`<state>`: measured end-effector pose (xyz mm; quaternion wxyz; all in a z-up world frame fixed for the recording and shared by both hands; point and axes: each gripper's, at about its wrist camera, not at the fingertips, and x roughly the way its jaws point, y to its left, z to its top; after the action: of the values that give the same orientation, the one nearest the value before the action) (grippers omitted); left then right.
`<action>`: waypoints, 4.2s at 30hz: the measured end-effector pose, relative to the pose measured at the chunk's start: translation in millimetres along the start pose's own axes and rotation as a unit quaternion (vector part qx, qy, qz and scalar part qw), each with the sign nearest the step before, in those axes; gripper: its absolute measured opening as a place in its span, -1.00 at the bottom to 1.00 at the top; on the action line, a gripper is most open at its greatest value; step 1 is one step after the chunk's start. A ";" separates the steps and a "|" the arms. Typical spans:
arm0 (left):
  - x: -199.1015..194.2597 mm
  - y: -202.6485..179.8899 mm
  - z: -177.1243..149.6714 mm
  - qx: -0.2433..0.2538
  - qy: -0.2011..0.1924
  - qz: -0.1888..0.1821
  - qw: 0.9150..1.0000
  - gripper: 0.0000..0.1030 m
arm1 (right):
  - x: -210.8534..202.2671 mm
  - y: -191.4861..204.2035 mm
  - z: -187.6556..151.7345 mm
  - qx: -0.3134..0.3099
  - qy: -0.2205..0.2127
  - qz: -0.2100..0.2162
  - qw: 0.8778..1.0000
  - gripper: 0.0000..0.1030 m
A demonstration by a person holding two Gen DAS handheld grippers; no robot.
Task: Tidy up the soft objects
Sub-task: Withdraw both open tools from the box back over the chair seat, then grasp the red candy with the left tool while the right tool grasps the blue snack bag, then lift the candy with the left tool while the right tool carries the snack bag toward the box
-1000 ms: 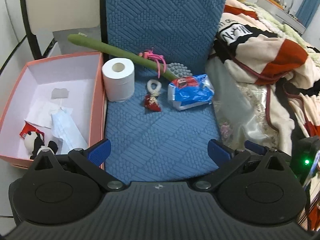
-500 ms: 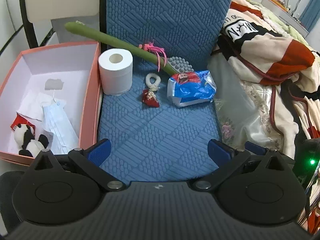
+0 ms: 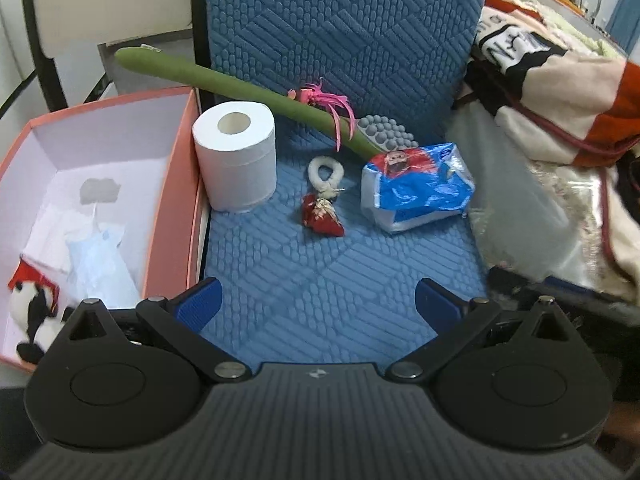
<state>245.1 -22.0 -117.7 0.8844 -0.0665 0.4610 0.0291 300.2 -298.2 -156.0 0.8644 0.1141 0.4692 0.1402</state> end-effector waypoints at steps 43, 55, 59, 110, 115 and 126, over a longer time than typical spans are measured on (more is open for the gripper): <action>187.0 12.7 36.0 -0.010 -0.048 -0.030 0.998 0.27 | 159.5 9.4 49.4 0.146 0.023 0.043 0.988 -0.14; 190.3 20.4 32.9 -0.027 -0.044 -0.051 0.997 -0.09 | 161.9 20.5 51.5 0.118 0.015 0.030 0.992 -0.76; 188.6 23.6 32.1 -0.031 -0.046 -0.050 0.997 -0.14 | 155.8 22.9 51.1 0.106 0.010 0.021 0.994 -0.82; 5.4 54.7 -30.6 -0.021 -0.037 -0.100 0.994 -0.18 | -8.5 71.6 -1.1 -0.014 0.043 0.040 0.998 -0.91; -28.2 69.8 -9.9 -0.024 -0.048 -0.096 0.994 -0.18 | -31.0 93.8 16.3 -0.027 0.033 0.053 0.998 -0.91; -87.4 113.6 40.3 -0.038 -0.081 -0.096 0.991 -0.18 | -71.6 153.4 59.1 -0.057 -0.008 0.086 0.995 -0.91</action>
<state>214.9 97.1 -33.6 0.9146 -0.1412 0.3775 -0.0335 292.0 -183.7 -18.2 0.8582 0.1055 0.4417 0.2391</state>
